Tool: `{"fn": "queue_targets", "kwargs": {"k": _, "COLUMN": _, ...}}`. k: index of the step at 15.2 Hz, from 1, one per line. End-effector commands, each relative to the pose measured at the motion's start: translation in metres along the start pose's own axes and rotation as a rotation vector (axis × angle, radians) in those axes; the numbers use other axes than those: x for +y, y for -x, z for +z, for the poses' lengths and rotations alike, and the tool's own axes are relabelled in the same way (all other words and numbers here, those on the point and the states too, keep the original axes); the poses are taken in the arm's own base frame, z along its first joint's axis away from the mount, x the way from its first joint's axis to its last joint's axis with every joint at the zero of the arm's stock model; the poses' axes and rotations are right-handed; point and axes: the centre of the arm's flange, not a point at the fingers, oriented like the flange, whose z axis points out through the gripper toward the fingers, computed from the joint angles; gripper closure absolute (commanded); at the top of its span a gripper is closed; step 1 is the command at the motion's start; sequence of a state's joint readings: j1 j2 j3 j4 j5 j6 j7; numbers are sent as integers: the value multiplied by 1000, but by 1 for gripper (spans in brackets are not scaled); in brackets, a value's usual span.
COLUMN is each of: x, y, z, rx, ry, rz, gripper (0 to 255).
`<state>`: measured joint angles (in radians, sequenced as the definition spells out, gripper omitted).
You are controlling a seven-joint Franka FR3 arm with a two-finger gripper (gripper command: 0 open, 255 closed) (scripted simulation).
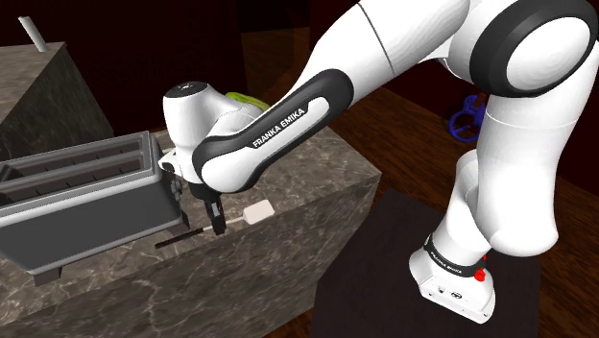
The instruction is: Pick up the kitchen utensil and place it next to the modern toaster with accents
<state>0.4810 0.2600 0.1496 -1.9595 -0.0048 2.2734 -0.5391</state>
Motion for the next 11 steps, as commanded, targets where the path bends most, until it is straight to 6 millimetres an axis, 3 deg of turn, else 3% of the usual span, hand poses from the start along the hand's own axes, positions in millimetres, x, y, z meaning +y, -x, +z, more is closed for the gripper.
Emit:
{"fn": "queue_targets", "kwargs": {"k": 1, "x": 0, "y": 0, "z": 0, "rx": 0, "ry": 0, "rz": 0, "gripper": 0}}
{"fn": "queue_targets", "kwargs": {"k": 4, "x": 0, "y": 0, "z": 0, "rx": 0, "ry": 0, "rz": 0, "gripper": 0}}
{"fn": "queue_targets", "kwargs": {"k": 8, "x": 0, "y": 0, "z": -50, "rx": 0, "ry": 0, "rz": 0, "gripper": 0}}
{"fn": "queue_targets", "kwargs": {"k": 11, "x": 0, "y": 0, "z": -50, "rx": 0, "ry": 0, "rz": 0, "gripper": 0}}
